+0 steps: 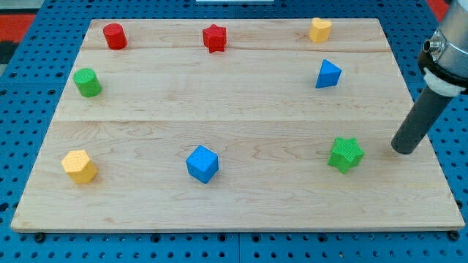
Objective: Place the blue triangle in between the red star and yellow heart
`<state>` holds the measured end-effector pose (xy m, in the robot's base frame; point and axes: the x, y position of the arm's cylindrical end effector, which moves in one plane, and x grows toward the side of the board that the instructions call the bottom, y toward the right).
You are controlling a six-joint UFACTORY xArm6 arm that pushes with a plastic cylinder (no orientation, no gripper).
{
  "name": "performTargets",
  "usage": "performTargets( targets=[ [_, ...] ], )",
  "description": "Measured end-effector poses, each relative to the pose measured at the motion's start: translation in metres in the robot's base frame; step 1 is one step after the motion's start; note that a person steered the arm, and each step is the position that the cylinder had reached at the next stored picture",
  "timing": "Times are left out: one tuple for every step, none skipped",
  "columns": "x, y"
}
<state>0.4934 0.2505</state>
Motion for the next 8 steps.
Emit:
performTargets(
  targets=[
    [-0.021, 0.010],
    [-0.021, 0.010],
    [-0.048, 0.001],
    [-0.076, -0.036],
    [-0.102, -0.066],
    [-0.146, -0.060],
    [-0.166, -0.092],
    [-0.151, -0.065]
  ],
)
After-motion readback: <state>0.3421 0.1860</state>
